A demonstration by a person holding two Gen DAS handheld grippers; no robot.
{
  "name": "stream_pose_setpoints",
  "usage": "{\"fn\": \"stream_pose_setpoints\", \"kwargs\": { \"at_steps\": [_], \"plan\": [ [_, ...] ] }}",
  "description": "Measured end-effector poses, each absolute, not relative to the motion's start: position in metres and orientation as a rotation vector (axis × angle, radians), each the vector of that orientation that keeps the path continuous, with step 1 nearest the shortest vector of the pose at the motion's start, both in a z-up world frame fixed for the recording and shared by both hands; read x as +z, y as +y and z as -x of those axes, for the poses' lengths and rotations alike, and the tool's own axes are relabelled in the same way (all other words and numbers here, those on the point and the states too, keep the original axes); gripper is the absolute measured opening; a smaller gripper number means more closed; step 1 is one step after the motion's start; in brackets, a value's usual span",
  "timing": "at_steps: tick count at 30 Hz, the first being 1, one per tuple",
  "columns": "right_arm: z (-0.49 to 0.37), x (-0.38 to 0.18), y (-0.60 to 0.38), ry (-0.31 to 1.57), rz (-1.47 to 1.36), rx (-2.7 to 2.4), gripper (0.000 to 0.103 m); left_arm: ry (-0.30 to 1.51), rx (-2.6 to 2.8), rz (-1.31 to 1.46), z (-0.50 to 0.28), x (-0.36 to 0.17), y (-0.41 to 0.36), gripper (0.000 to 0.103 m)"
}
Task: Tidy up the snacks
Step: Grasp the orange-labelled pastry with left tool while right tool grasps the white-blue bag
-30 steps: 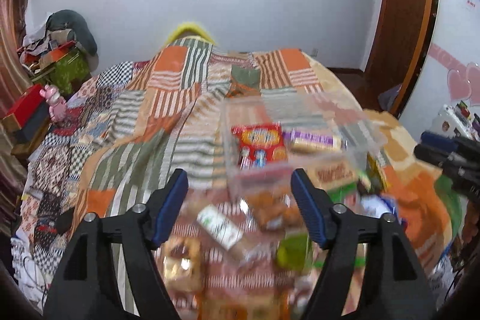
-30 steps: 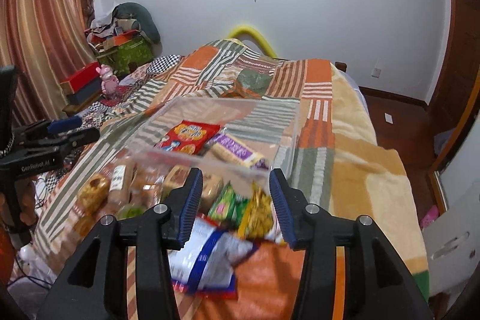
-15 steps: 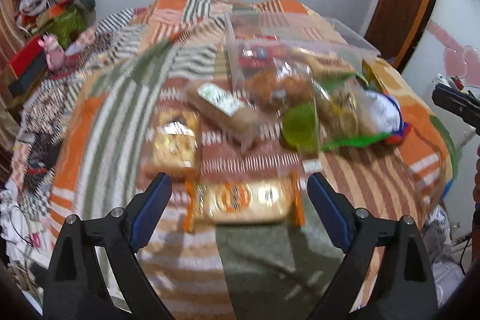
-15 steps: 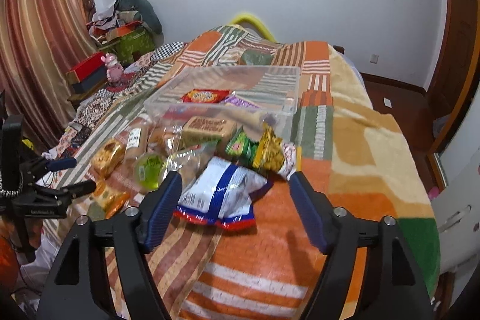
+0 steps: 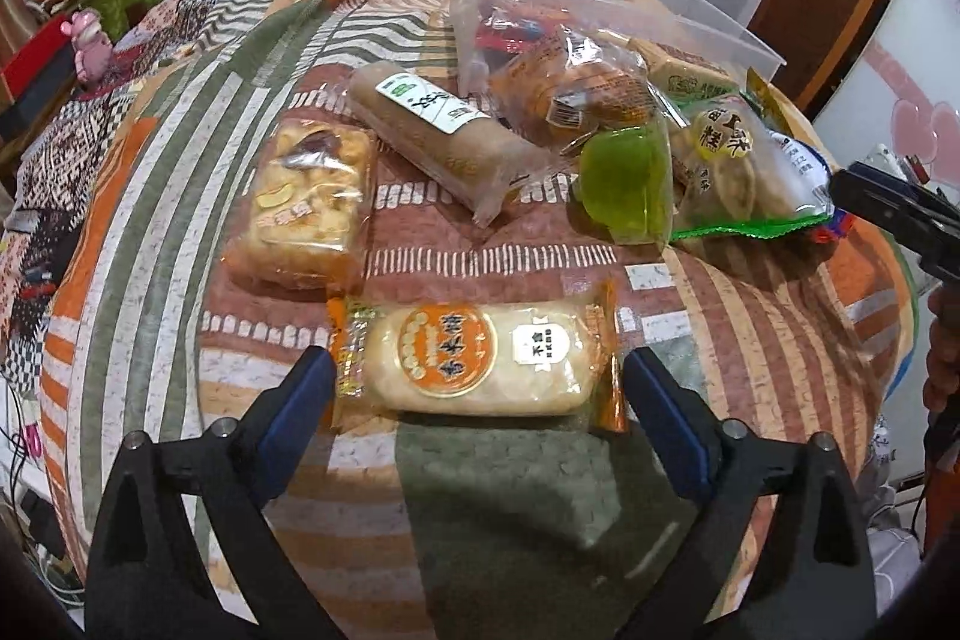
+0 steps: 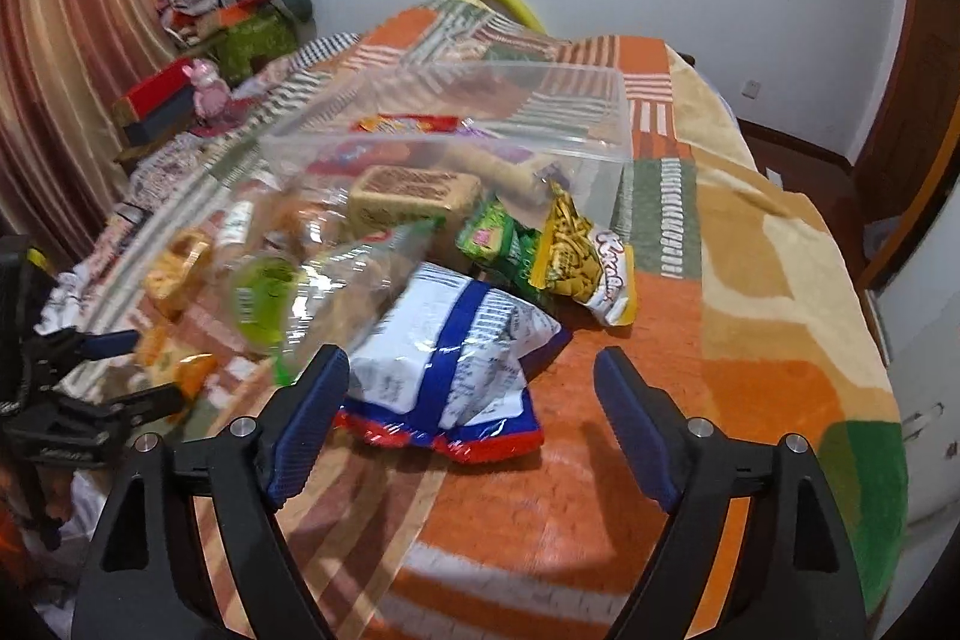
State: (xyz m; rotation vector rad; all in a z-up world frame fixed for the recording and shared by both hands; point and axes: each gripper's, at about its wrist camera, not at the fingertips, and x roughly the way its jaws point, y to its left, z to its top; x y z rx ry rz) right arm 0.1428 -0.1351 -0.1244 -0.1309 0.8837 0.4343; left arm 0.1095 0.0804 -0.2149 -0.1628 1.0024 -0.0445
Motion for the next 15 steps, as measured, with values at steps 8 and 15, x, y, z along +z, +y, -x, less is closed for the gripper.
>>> {"fn": "stream_pose_setpoints", "kwargs": {
  "at_steps": [8, 15],
  "plan": [
    [-0.155, -0.134, -0.131, 0.931, 0.079, 0.455, 0.083, 1.012, -0.044, 0.209, -0.121, -0.226, 0.086, 0.099],
    [-0.154, -0.14, -0.136, 0.959, 0.05, 0.486, 0.069, 0.977, -0.021, 0.219, -0.122, -0.219, 0.092, 0.072]
  ]
}}
